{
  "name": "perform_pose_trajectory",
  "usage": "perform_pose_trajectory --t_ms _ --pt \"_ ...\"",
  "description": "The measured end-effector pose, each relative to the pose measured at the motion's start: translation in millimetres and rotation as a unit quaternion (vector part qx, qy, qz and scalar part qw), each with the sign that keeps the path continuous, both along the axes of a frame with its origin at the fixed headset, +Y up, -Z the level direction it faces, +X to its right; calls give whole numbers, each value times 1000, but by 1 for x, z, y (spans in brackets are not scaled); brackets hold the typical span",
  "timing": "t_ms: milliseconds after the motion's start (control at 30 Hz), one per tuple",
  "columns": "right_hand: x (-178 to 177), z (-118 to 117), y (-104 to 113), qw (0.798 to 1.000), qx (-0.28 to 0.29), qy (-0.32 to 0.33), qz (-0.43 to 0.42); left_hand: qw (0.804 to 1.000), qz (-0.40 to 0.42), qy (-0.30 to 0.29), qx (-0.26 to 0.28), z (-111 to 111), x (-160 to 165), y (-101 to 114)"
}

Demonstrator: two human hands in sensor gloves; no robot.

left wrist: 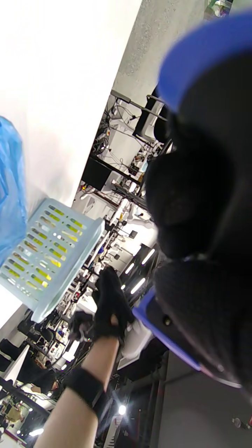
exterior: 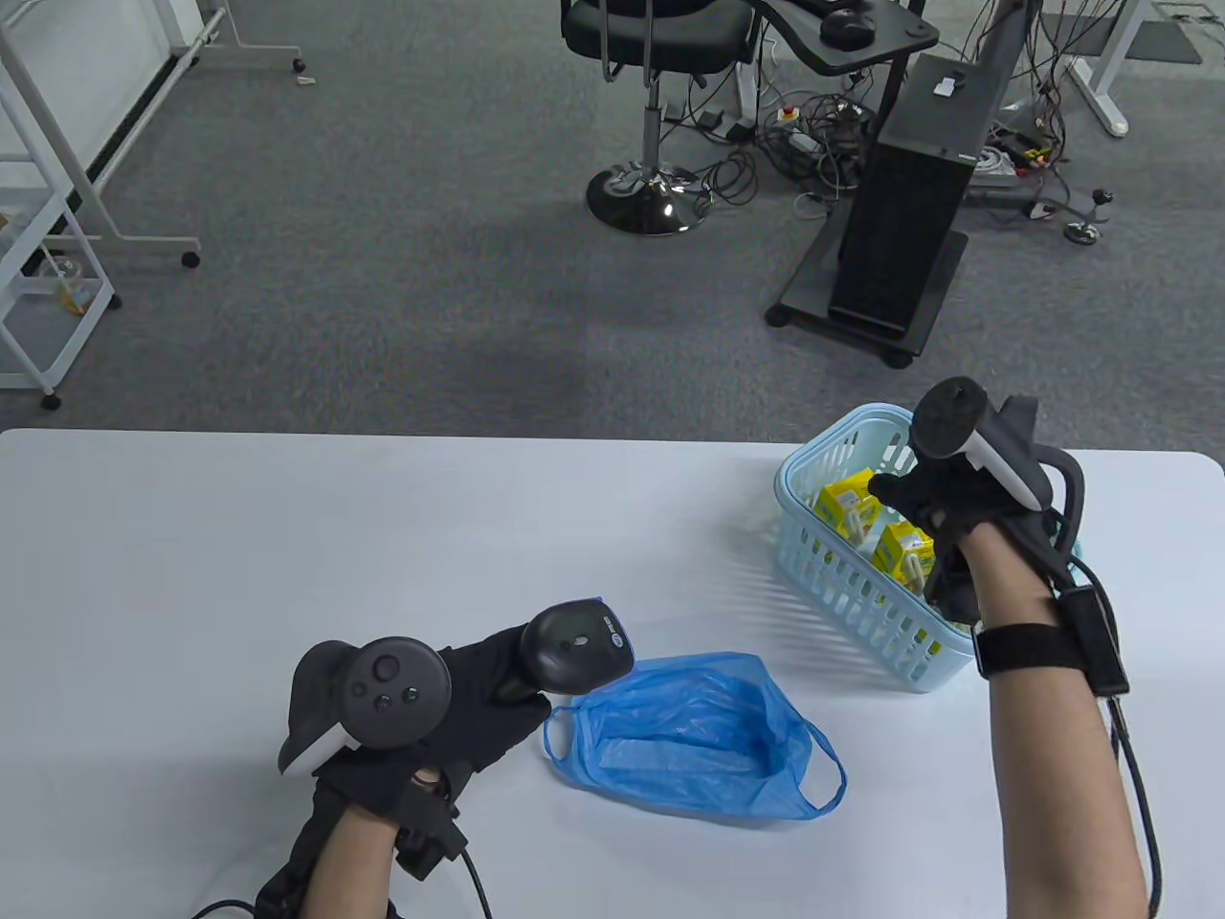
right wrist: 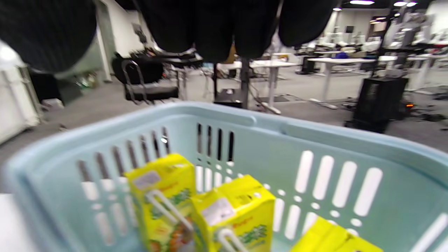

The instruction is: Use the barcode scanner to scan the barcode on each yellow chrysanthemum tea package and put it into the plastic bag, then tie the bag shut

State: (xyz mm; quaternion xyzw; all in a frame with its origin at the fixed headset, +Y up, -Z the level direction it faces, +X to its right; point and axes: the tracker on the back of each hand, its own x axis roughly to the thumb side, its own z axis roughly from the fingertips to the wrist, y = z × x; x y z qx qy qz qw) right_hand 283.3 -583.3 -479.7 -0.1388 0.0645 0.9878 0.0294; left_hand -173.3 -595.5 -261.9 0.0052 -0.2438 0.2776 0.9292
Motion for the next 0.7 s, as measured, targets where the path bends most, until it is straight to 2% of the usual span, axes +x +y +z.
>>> perform_pose_trajectory --t_ms 133,267,500,700 --pt "-3 -21 -33 996 -68 -15 55 1000 -3 -1 3 3 -1 5" --pt "5 -33 -60 990 -114 -33 73 1000 -5 8 -3 2 -3 3" --pt "11 -45 -78 978 -205 -22 44 999 -24 14 -22 -4 -2 -6" --pt "17 -48 -91 965 -260 -20 25 999 -15 20 -29 -5 -8 -6"
